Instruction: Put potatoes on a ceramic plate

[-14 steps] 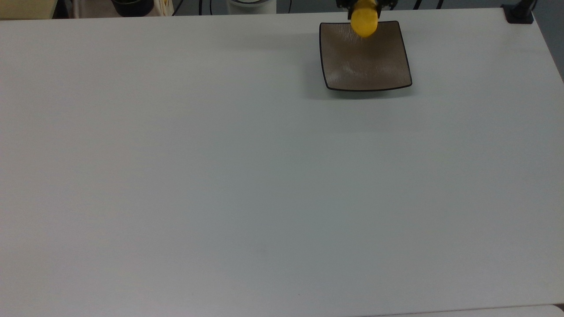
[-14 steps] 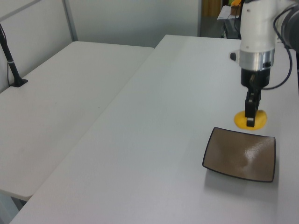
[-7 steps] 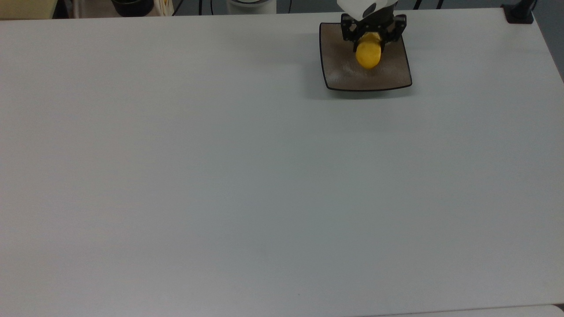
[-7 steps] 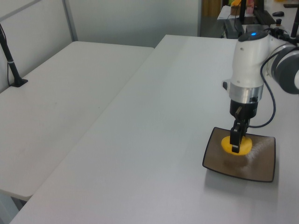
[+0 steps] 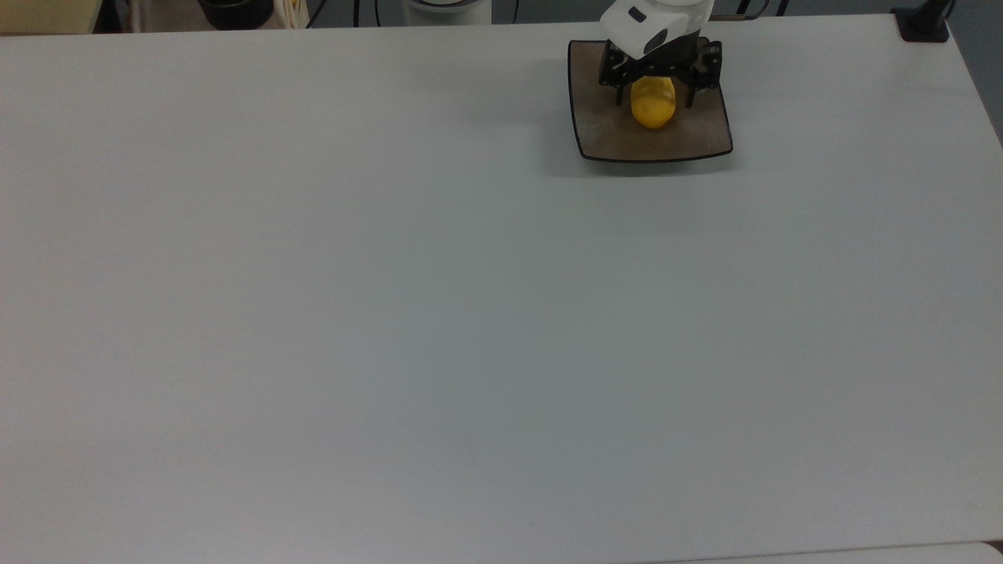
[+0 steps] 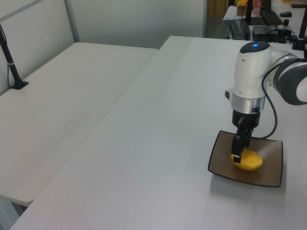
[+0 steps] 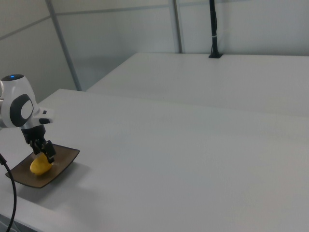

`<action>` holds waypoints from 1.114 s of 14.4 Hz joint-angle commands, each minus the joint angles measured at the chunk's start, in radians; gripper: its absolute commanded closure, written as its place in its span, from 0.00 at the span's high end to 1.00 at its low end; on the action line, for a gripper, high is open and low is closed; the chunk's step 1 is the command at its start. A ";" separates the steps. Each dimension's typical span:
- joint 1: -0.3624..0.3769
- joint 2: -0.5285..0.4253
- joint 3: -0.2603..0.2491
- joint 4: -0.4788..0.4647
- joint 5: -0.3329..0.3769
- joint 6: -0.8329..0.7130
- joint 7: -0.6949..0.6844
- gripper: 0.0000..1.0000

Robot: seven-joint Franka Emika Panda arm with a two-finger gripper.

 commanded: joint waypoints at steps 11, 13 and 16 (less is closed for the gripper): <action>-0.348 -0.209 -0.135 0.486 -0.020 -0.660 -0.175 1.00; -0.352 -0.193 -0.135 0.486 -0.023 -0.636 -0.318 1.00; -0.378 -0.173 -0.141 0.485 -0.044 -0.559 -0.542 1.00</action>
